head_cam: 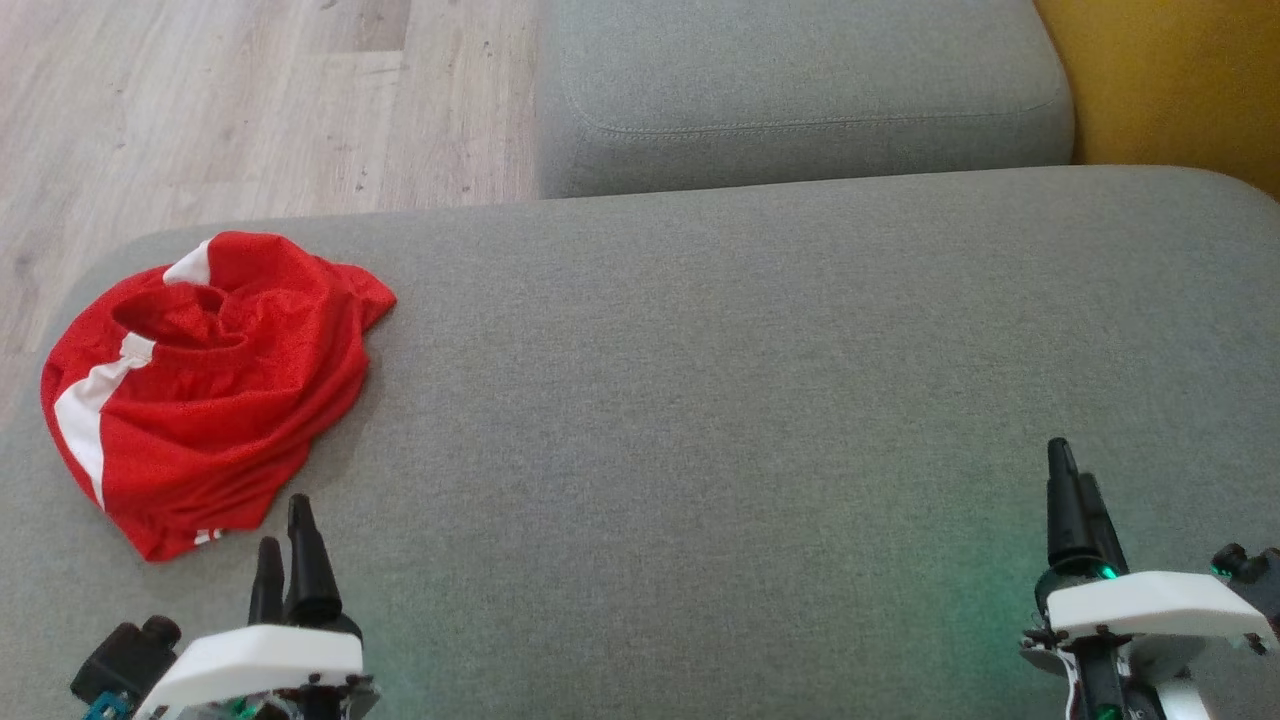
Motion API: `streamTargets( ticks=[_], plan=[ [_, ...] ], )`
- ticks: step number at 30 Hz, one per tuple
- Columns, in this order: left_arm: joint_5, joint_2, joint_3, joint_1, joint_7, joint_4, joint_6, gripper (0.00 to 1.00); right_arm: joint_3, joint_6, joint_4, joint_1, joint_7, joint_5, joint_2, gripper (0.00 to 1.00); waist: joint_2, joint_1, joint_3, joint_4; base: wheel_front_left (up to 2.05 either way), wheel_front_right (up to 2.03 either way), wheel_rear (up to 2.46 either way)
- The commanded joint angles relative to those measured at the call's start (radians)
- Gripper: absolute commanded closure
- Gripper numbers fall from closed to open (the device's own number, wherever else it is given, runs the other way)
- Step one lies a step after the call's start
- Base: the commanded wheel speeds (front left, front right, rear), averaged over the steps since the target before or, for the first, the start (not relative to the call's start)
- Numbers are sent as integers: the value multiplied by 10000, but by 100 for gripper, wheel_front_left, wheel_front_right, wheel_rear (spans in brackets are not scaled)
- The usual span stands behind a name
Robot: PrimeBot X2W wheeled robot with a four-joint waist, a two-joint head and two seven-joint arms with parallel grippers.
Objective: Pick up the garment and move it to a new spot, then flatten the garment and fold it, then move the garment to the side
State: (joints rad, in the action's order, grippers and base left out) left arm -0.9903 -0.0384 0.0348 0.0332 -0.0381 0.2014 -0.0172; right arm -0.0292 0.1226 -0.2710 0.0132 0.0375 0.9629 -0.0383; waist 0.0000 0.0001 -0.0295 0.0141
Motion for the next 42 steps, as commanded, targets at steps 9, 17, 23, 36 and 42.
streamTargets(
  ticks=[9, 17, 23, 36, 42],
  plan=[
    [1483, -80, 111, -88, -387, -547, 242, 0, 392, 40, 475, -209, 384, -1287, -80, 0, 0, -1, -30, -53, 0, 0, 0],
    [2600, -92, 307, -28, -621, -859, 203, 0, 630, 45, 586, -181, 619, -2274, -85, 0, 0, -1, -64, -43, 0, 0, 0],
    [3241, -92, 294, 51, -797, -851, 336, 0, 719, 49, 587, -147, 796, -2984, -89, 0, 0, -1, -111, -21, 0, 0, 0],
    [5028, -97, 532, 152, -1180, -916, 772, 0, 977, 57, 674, -133, 1180, -4597, -97, 0, 0, -1, -206, 5, 0, 0, 0],
    [5666, -100, 717, 221, -1356, -1056, 768, 0, 1119, 61, 717, -103, 1358, -5411, -101, 0, 0, -1, -281, 25, 0, 0, 0]
  ],
)
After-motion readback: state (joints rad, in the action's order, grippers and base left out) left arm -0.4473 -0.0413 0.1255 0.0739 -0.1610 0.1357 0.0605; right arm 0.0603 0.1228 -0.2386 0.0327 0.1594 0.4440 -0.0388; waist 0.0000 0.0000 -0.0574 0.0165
